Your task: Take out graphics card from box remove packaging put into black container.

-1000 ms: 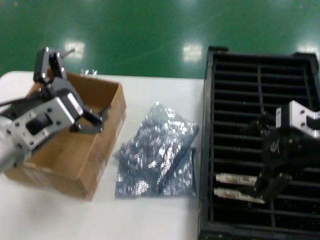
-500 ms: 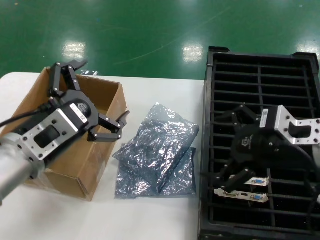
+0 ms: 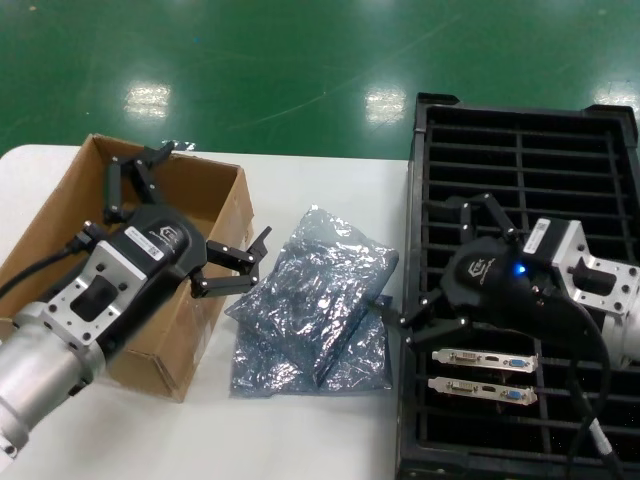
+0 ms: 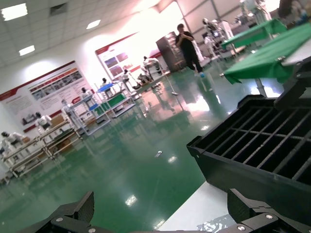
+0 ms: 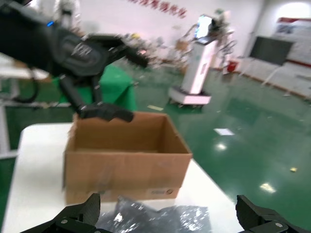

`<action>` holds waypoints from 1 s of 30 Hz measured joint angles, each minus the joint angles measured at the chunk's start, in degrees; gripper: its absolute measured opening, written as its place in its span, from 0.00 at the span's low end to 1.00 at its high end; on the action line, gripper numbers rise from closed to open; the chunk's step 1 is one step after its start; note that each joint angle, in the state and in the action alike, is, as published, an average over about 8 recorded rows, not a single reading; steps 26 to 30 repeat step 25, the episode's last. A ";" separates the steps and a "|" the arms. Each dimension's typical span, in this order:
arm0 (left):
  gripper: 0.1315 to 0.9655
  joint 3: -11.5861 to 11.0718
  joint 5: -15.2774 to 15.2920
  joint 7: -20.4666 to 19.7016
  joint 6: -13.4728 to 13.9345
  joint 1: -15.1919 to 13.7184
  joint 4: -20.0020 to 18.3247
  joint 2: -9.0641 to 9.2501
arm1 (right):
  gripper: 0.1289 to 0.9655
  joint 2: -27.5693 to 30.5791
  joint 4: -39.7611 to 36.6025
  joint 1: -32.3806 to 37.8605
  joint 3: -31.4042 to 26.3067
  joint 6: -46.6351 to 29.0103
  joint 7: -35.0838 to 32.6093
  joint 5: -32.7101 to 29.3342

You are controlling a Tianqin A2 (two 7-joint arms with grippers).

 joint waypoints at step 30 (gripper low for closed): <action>1.00 0.76 -19.09 8.34 -14.39 6.76 7.11 4.58 | 1.00 -6.28 2.12 -18.43 8.36 26.91 -8.42 9.49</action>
